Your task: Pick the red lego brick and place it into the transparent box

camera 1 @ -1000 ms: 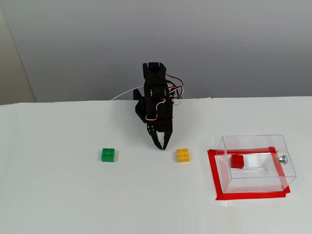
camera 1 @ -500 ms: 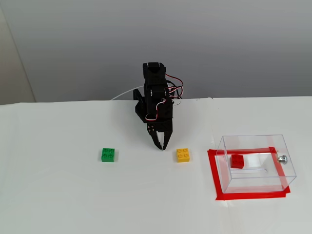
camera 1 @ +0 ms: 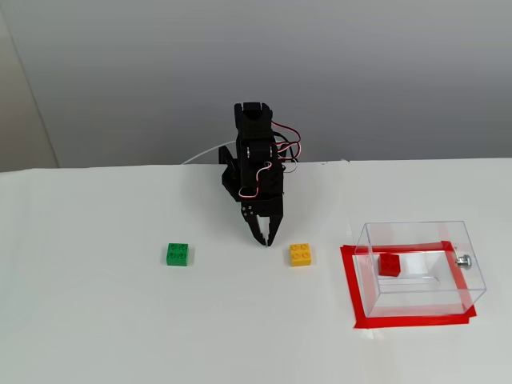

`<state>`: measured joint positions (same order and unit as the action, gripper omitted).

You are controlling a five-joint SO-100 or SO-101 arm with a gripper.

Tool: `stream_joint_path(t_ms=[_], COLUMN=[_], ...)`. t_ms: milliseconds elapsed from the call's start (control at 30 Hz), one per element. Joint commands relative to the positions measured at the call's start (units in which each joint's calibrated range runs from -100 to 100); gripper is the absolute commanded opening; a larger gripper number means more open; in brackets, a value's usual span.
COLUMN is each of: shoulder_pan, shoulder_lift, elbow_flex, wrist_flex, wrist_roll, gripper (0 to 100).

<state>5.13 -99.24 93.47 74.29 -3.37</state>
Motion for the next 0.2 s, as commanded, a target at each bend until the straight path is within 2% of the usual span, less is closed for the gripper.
stream_joint_path(t_ms=[0, 167], shoulder_pan=[0.38, 0.38], shoulder_lift=[-0.51, -0.51], elbow_flex=[-1.24, -1.24], wrist_flex=[0.38, 0.38], wrist_roll=[-0.13, -0.13], gripper=[2, 2])
